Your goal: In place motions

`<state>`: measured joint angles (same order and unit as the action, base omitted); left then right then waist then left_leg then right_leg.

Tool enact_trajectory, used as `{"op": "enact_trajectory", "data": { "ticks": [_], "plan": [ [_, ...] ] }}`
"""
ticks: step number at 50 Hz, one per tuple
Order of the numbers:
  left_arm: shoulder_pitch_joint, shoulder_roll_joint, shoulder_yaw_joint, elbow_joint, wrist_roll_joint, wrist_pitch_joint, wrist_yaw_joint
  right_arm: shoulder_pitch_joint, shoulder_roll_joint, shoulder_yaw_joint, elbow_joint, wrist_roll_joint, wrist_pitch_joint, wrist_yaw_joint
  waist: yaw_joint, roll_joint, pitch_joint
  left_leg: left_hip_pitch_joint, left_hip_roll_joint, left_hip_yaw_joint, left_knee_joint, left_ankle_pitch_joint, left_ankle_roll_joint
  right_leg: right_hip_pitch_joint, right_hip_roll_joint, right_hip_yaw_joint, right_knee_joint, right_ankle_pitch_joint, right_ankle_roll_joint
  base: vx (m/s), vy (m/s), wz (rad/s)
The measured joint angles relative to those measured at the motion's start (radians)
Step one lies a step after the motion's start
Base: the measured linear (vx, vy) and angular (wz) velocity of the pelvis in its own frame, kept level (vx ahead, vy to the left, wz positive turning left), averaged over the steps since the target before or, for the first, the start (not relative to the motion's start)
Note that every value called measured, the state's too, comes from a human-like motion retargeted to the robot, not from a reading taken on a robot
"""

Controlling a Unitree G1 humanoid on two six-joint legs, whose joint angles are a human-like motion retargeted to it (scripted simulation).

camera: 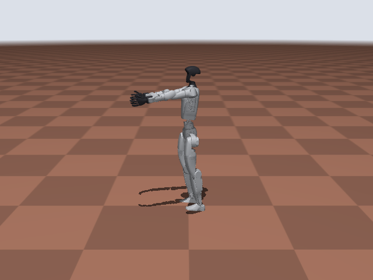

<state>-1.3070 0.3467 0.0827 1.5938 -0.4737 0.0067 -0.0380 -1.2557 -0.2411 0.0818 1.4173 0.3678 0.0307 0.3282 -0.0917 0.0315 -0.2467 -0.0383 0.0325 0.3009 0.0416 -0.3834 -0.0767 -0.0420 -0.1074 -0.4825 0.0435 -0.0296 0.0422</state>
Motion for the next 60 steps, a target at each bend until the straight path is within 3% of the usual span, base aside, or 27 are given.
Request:
{"op": "enact_trajectory", "data": {
  "ticks": [14, 26, 30, 36, 40, 47, 53, 56, 60],
  "plan": [
    [0.055, -0.001, -0.001, -0.064, 0.088, -0.004, -0.038, 0.063, 0.003, 0.006, -0.047, -0.047, -0.04, 0.005, 0.009, 0.009, 0.01, 0.001, -0.006, 0.001, 0.0, -0.001, 0.002, -0.001, -0.005, 0.001, -0.001, 0.002, 0.0, 0.01, 0.01, -0.01],
    [0.582, 0.008, 0.078, -0.148, 0.336, -0.004, -0.123, 0.53, 0.112, -0.112, -0.037, -0.337, -0.056, 0.053, -0.053, 0.026, 0.016, 0.034, -0.011, 0.002, -0.005, -0.003, 0.003, 0.026, -0.008, 0.0, -0.001, 0.004, 0.0, 0.05, 0.02, 0.0],
    [0.794, -0.011, 0.103, -0.114, 0.484, 0.039, -0.113, 0.697, 0.103, -0.104, 0.076, -0.364, -0.017, 0.066, -0.051, 0.025, 0.032, 0.042, -0.008, 0.021, -0.011, -0.008, 0.0, 0.016, -0.007, 0.014, 0.001, 0.008, 0.0, 0.02, -0.01, -0.25],
    [1.049, -0.062, 0.128, 0.005, 0.576, 0.093, -0.219, 0.91, 0.032, -0.116, 0.24, -0.438, 0.13, 0.138, -0.026, 0.022, 0.079, 0.049, -0.002, 0.044, -0.017, -0.009, -0.002, 0.003, -0.007, 0.032, 0.006, 0.016, 0.0, 0.02, 0.0, -0.15],
    [1.152, -0.075, 0.138, 0.045, 0.667, 0.099, -0.213, 1.057, -0.01, -0.089, 0.254, -0.505, 0.141, 0.192, -0.021, 0.017, 0.119, 0.044, -0.001, 0.039, -0.018, -0.006, -0.002, 0.0, -0.008, 0.03, 0.005, 0.018, 0.001, 0.0, 0.0, 0.0],
    [1.306, -0.132, 0.134, 0.095, 0.645, 0.08, -0.164, 1.279, -0.018, -0.001, 0.215, -0.584, 0.128, 0.081, -0.014, 0.011, 0.154, 0.035, -0.002, 0.027, -0.015, -0.001, -0.003, 0.002, -0.011, 0.023, 0.004, 0.016, 0.002, 0.0, 0.0, 0.0],
    [1.414, -0.253, 0.155, 0.106, 0.586, 0.086, -0.174, 1.356, 0.03, 0.021, 0.169, -0.629, 0.118, 0.079, -0.039, 0.015, 0.161, 0.034, 0.0, 0.029, -0.016, 0.001, -0.004, 0.004, -0.006, 0.025, 0.0, 0.015, 0.002, 0.0, 0.0, -0.04],
    [1.442, -0.328, 0.182, 0.106, 0.516, 0.067, -0.168, 1.363, 0.063, 0.041, 0.154, -0.626, 0.12, 0.092, -0.036, 0.01, 0.158, 0.046, -0.024, 0.047, -0.026, -0.008, 0.011, 0.003, 0.031, 0.039, -0.011, 0.006, -0.034, 0.01, -0.01, -0.3],
    [1.445, -0.399, 0.219, 0.106, 0.426, 0.032, -0.009, 1.353, 0.075, 0.072, 0.145, -0.685, 0.174, -0.023, -0.084, 0.002, 0.147, 0.019, 0.0, 0.013, 0.012, -0.008, -0.022, 0.015, 0.007, -0.002, -0.02, 0.008, -0.027, 0.0, 0.01, 0.52]
  ]
}}
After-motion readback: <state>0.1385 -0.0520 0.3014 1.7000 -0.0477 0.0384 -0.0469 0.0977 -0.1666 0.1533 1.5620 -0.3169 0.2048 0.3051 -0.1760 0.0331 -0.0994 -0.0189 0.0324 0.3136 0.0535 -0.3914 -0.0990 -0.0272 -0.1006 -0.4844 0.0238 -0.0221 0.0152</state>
